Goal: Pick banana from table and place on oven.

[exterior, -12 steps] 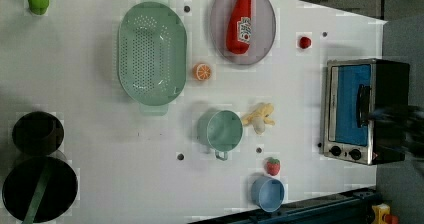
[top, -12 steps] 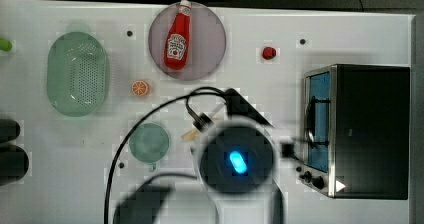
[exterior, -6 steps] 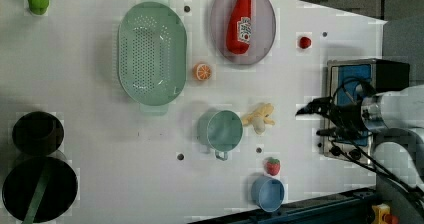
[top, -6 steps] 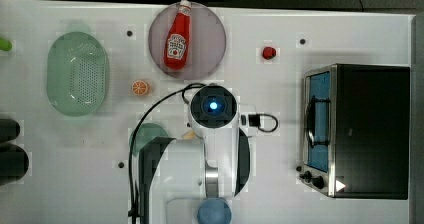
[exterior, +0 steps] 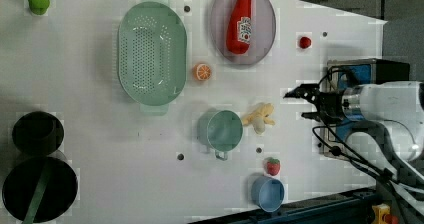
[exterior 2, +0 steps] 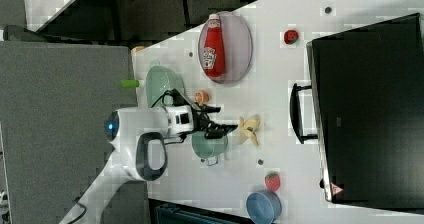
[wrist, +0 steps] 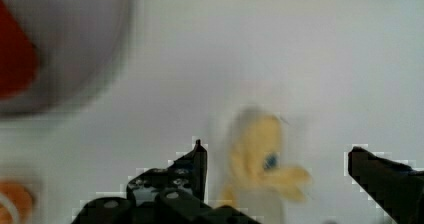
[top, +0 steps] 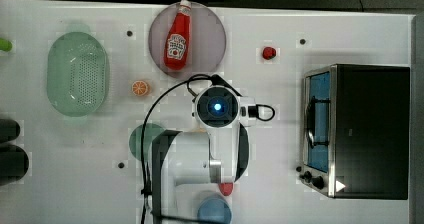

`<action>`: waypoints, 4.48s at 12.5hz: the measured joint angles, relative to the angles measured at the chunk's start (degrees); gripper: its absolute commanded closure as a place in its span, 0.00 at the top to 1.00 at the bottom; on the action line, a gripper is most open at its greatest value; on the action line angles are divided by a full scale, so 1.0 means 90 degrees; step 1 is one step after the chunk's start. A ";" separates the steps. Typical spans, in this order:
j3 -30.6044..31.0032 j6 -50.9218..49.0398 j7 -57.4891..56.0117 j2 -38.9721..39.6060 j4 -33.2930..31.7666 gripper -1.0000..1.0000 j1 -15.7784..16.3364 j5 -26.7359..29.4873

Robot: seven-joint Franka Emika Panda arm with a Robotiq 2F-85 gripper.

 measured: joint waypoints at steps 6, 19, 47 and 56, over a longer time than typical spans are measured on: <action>0.0184 0.0650 0.0704 0.1067 -0.0522 1.00 0.0054 0.0117; 0.0403 0.1514 0.1016 0.1213 -0.0472 0.25 0.0152 0.0146; -0.3706 -0.3844 -0.3257 -0.0485 0.3544 0.25 -0.0088 -0.0003; -0.4378 -0.2837 -0.5041 0.0779 0.3363 0.83 -0.0442 0.0287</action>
